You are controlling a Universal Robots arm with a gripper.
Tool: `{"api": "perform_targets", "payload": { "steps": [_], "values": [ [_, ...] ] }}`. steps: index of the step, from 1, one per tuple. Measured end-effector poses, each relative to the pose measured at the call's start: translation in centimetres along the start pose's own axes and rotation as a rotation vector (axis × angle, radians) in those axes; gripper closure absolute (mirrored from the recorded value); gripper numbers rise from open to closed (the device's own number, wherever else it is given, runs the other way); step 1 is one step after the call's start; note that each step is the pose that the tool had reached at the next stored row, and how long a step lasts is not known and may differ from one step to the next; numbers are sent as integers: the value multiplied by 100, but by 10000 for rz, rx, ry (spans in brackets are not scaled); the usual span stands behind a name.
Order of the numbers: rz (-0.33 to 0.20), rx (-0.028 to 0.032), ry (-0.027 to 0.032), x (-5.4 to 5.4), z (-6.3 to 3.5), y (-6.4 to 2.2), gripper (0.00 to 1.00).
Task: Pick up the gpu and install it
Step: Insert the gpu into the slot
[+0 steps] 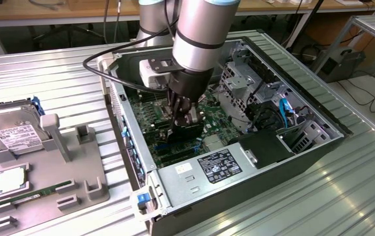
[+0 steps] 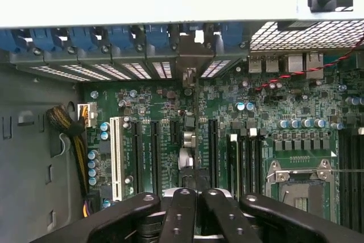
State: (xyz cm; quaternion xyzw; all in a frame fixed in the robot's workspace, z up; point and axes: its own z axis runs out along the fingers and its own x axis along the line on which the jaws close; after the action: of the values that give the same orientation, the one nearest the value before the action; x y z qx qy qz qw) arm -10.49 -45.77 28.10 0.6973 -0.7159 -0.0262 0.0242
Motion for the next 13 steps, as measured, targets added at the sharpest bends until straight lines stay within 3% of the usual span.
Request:
{"api": "perform_targets", "payload": {
  "steps": [8,13],
  "values": [
    [-22,7,180,-5,51,3,89],
    [-27,8,188,-8,51,4,89]
  ]
}}
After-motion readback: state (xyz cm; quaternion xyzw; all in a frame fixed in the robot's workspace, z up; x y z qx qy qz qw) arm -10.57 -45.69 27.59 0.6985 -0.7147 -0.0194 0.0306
